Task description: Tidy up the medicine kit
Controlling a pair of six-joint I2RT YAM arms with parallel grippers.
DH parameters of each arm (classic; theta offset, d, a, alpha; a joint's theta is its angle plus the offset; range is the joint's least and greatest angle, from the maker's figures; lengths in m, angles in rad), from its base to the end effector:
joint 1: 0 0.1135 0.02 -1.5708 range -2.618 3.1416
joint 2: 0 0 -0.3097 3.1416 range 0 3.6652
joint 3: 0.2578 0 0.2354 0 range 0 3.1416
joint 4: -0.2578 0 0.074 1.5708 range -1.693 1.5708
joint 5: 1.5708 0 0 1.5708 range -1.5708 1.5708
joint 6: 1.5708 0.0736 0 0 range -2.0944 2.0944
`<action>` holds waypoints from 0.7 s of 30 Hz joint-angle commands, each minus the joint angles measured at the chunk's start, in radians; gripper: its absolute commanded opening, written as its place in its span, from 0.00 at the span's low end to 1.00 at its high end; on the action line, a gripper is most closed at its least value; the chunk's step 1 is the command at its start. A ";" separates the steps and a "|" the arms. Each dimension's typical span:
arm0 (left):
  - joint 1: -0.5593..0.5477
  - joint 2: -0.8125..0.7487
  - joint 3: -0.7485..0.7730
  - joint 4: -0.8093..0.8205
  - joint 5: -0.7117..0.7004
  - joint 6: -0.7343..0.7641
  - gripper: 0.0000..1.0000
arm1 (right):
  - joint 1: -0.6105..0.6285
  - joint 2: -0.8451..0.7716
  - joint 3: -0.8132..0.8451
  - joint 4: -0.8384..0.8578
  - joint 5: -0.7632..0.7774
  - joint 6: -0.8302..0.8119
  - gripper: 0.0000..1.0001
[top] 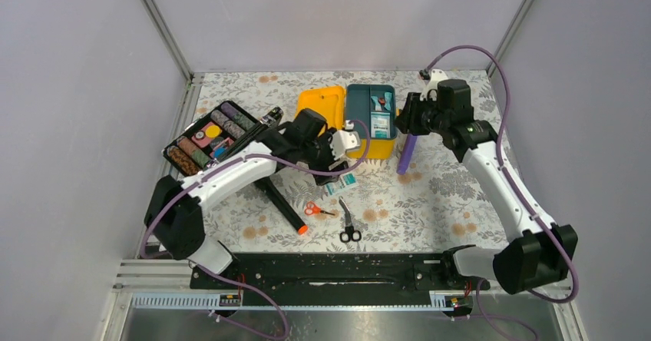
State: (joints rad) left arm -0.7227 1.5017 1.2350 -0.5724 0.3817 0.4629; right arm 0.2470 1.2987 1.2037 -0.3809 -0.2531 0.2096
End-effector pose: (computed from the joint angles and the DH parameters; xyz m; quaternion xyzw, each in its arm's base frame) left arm 0.2287 -0.2382 0.3145 0.5685 0.7225 -0.2211 0.3253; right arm 0.2846 0.0908 0.3834 -0.0815 0.8457 0.2218 0.4786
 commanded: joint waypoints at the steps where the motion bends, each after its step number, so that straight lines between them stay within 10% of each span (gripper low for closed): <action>1: -0.018 0.060 -0.057 0.193 -0.134 -0.008 0.70 | -0.010 -0.094 -0.012 -0.033 0.038 -0.071 0.40; 15: -0.053 0.320 -0.066 0.340 -0.251 -0.111 0.72 | -0.034 -0.149 -0.038 -0.097 0.072 -0.104 0.42; 21: -0.058 0.381 -0.074 0.344 -0.254 -0.068 0.58 | -0.034 -0.136 -0.035 -0.095 0.070 -0.093 0.42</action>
State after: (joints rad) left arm -0.7696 1.8496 1.1439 -0.2752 0.1490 0.3695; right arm 0.2195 1.1690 1.1664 -0.4831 -0.1997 0.1238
